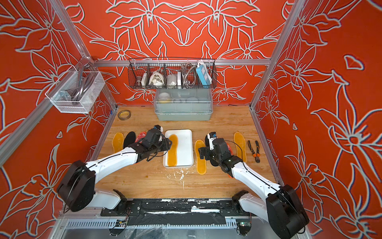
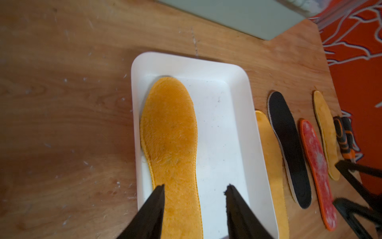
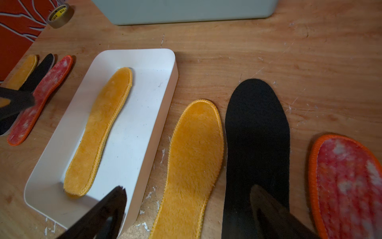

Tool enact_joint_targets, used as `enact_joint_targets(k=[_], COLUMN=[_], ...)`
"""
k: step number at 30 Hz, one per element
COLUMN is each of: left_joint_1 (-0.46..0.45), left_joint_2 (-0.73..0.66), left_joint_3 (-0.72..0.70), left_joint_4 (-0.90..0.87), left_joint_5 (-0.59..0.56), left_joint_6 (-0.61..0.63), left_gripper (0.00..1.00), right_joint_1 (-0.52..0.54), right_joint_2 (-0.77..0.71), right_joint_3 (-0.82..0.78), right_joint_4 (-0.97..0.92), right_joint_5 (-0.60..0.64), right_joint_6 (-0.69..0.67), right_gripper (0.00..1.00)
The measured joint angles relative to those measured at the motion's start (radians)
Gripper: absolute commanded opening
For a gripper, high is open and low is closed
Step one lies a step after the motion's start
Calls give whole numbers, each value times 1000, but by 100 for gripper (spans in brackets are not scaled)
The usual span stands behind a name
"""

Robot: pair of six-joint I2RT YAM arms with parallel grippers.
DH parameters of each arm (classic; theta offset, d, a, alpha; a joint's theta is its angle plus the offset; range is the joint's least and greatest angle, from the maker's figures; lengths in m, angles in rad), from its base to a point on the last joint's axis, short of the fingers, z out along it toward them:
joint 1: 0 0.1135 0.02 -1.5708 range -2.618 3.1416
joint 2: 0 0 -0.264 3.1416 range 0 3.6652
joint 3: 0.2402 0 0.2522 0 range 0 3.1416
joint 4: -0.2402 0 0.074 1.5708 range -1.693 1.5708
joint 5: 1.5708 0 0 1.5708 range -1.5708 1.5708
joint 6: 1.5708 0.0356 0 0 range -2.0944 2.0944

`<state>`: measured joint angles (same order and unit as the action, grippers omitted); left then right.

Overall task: Put the insoles into the storage box
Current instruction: Place the insole in the storage box, then pick up the insole from the center of the board.

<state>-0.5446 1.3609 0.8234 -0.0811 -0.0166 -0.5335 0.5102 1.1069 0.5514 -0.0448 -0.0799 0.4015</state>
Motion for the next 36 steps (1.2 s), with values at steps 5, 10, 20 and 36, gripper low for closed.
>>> enact_joint_targets(k=[5, 10, 20, 36], left_joint_1=[-10, -61, -138, -149], left_joint_2=[-204, -316, -339, -408], left_joint_3=[-106, -233, -316, -333], left_joint_4=[-13, -20, 24, 38], left_joint_5=[41, 76, 109, 66], left_joint_6=[165, 275, 387, 399], left_gripper=[72, 77, 77, 78], right_joint_1=[0, 0, 0, 0], right_joint_2=[-50, -51, 109, 343], right_joint_3=[42, 42, 76, 189], right_joint_4=[-129, -214, -288, -283], right_joint_5=[-35, -106, -160, -142], right_joint_6=[63, 100, 106, 118], right_gripper=[84, 68, 58, 58])
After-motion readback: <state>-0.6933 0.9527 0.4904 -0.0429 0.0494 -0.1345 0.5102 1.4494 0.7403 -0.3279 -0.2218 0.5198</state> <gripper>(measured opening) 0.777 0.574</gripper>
